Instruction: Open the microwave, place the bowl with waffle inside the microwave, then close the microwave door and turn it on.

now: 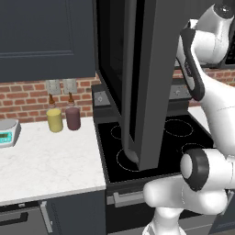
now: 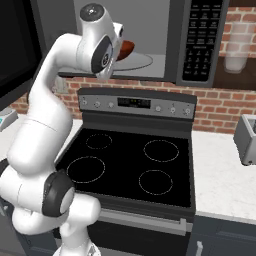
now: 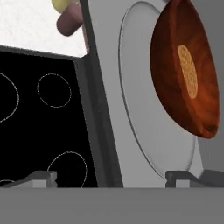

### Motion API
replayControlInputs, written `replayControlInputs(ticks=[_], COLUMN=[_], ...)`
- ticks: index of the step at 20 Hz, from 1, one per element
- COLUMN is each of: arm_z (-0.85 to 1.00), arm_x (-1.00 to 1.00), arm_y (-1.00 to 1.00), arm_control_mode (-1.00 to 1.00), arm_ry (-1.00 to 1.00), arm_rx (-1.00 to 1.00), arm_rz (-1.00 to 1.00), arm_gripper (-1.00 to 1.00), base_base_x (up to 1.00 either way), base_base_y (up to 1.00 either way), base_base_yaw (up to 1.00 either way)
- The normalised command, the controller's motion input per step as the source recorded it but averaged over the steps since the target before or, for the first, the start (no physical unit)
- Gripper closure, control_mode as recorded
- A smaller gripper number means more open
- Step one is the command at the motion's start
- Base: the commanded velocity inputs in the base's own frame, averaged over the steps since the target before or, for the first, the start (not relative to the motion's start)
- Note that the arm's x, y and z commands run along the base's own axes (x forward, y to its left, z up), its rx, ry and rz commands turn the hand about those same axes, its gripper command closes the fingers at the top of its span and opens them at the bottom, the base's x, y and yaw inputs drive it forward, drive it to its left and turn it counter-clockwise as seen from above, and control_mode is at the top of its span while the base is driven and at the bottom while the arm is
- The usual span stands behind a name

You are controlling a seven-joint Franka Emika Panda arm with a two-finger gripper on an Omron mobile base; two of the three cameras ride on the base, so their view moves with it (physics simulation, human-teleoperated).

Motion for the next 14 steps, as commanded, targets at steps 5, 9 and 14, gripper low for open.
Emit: replayControlInputs(ticks=[5, 9, 14], arm_z=[0.0, 0.0, -0.06], arm_x=[-0.99, -0.79, -0.21], arm_y=[-0.02, 0.0, 0.0], arm_control_mode=[-1.0, -1.0, -1.0], arm_ry=[-0.01, -0.02, -0.06], arm_rx=[0.15, 0.19, 0.26], arm_rz=[-0.27, -0.2, -0.09], arm_gripper=[-1.0, -1.0, -1.0], base_base_x=[0.0, 0.0, 0.0], base_base_y=[0.0, 0.0, 0.0], base_base_yaw=[0.0, 0.0, 0.0])
